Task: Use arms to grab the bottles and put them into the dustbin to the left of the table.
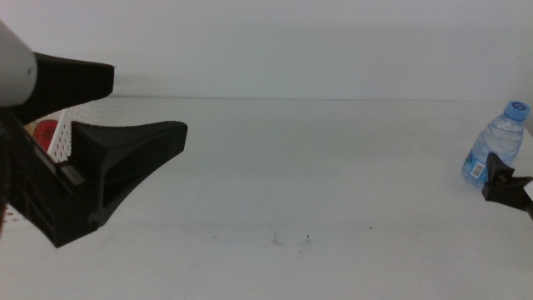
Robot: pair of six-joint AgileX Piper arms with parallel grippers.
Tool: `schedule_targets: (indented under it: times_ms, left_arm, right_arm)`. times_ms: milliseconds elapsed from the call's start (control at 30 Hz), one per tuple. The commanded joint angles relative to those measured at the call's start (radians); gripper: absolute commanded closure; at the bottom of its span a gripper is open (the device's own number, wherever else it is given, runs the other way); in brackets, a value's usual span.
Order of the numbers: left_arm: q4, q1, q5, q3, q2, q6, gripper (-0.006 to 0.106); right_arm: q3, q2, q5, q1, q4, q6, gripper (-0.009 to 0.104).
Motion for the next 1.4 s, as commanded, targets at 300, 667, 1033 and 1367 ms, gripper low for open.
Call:
schedule_targets:
  times_ms: [300,667,1033,1367]
  left_arm:
    - [0.001,-0.006,-0.011,-0.009,-0.004,-0.001,0.007]
    - [0.001,-0.006,-0.011,-0.009,-0.004,-0.001,0.007]
    - [0.001,-0.006,-0.011,-0.009,-0.004,-0.001,0.007]
    - [0.001,-0.006,-0.011,-0.009,-0.004,0.001,0.007]
  right_arm:
    - [-0.17,0.152,-0.01,0.001,0.035,-0.047,0.002]
    - [-0.303,0.29,-0.01,0.001,0.062,-0.047,0.002]
    - [-0.383,0.365,-0.006,0.001,0.054,-0.047,0.002]
    - [-0.442,0.406,0.042,0.001,0.062,-0.039,0.053]
